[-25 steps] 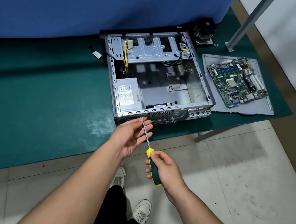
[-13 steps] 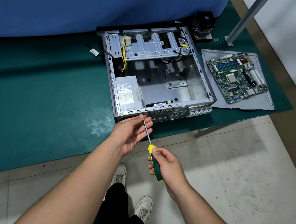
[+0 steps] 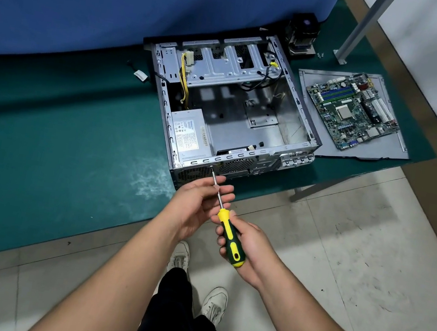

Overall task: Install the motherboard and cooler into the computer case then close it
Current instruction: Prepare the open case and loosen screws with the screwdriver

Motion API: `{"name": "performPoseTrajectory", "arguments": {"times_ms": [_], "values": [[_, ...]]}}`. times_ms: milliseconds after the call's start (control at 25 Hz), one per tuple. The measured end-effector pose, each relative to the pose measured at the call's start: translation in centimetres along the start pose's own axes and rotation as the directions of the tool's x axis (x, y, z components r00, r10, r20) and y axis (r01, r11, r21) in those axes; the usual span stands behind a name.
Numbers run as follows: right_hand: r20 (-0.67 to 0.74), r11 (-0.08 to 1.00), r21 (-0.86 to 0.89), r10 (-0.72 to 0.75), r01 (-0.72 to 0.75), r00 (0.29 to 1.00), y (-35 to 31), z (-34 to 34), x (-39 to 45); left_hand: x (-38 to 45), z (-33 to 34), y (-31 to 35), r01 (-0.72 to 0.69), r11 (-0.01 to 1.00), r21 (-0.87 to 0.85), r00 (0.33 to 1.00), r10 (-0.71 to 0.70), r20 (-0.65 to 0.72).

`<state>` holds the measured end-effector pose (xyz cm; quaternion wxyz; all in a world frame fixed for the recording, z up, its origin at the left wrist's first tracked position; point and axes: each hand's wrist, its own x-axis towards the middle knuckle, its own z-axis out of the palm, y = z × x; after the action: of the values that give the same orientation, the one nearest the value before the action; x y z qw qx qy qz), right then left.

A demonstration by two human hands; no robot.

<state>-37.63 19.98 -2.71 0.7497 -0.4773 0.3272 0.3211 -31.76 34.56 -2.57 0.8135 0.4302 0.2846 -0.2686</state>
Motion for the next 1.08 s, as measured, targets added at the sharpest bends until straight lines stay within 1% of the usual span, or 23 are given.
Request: {"name": "performPoseTrajectory", "arguments": {"times_ms": [80,120,200,280,320,360,400,440,480,520,560,600,640,680,720,800,880,920,1000,1080], "values": [[0.029,1.000,0.027,0.009,-0.010,1.000,0.0,0.1,-0.2,0.0,0.1,-0.1,-0.042,0.998,0.049,0.999,0.043,-0.026],[0.021,1.000,-0.003,-0.029,0.029,0.999,0.1,0.1,-0.3,-0.1,0.3,-0.1,-0.060,0.995,0.083,0.997,0.064,-0.045],[-0.029,0.979,-0.145,-0.152,0.146,0.988,0.4,0.3,-0.6,-0.2,0.7,0.1,-0.079,0.989,0.128,0.991,0.091,-0.094],[-0.088,0.918,-0.321,-0.273,0.232,0.958,0.7,0.3,-0.8,-0.5,1.4,0.4,-0.081,0.982,0.173,0.983,0.107,-0.147],[-0.109,0.900,-0.359,-0.305,0.248,0.946,0.7,0.3,-0.7,-0.7,1.6,0.4,-0.099,0.955,0.279,0.971,0.154,-0.181],[-0.125,0.904,-0.348,-0.309,0.249,0.943,0.6,0.5,-0.7,-0.8,1.6,0.7,-0.133,0.853,0.504,0.941,0.268,-0.205],[-0.129,0.918,-0.317,-0.288,0.236,0.949,0.4,0.6,-0.8,-0.8,1.3,1.0,-0.166,0.606,0.778,0.877,0.452,-0.165],[-0.130,0.933,-0.293,-0.257,0.210,0.958,0.3,0.7,-0.9,-0.9,0.9,1.6,-0.149,0.251,0.956,0.770,0.636,-0.047],[-0.131,0.944,-0.277,-0.222,0.179,0.966,0.1,0.8,-1.1,-0.8,0.3,2.3,-0.122,-0.076,0.990,0.646,0.751,0.137],[-0.133,0.954,-0.260,-0.187,0.148,0.973,0.0,0.8,-1.1,-0.4,-0.3,3.2,-0.080,-0.289,0.954,0.582,0.764,0.279],[-0.131,0.963,-0.241,-0.159,0.124,0.979,0.0,0.7,-1.1,0.1,-0.9,4.3,-0.041,-0.413,0.910,0.614,0.708,0.349],[-0.125,0.969,-0.223,-0.142,0.112,0.982,0.0,0.7,-1.1,0.8,-1.5,5.4,-0.021,-0.496,0.868,0.695,0.617,0.369],[-0.119,0.970,-0.214,-0.145,0.117,0.982,0.1,0.7,-1.0,1.6,-2.0,6.2,-0.010,-0.548,0.837,0.766,0.534,0.359],[-0.122,0.965,-0.222,-0.168,0.138,0.978,0.3,0.8,-0.9,2.4,-2.5,6.6,-0.008,-0.586,0.810,0.803,0.479,0.354],[-0.137,0.953,-0.250,-0.208,0.169,0.969,0.4,0.9,-0.8,3.0,-3.0,6.5,-0.005,-0.616,0.788,0.809,0.460,0.365],[-0.174,0.912,-0.346,-0.296,0.223,0.939,0.6,0.8,-0.5,3.5,-3.5,6.0,0.004,-0.631,0.776,0.796,0.472,0.379],[-0.195,0.890,-0.383,-0.342,0.249,0.919,0.7,0.5,-0.4,3.7,-3.5,5.5,0.018,-0.629,0.778,0.787,0.489,0.377],[-0.194,0.891,-0.381,-0.339,0.248,0.921,0.6,0.4,-0.4,3.8,-3.4,5.4,0.018,-0.623,0.782,0.784,0.494,0.375],[-0.172,0.908,-0.362,-0.287,0.210,0.942,0.3,0.3,-0.6,3.7,-3.4,5.4,-0.002,-0.606,0.796,0.776,0.501,0.383],[-0.132,0.952,-0.262,-0.198,0.159,0.971,0.0,0.2,-0.7,3.7,-3.4,5.4,-0.030,-0.584,0.811,0.765,0.509,0.395]]}}
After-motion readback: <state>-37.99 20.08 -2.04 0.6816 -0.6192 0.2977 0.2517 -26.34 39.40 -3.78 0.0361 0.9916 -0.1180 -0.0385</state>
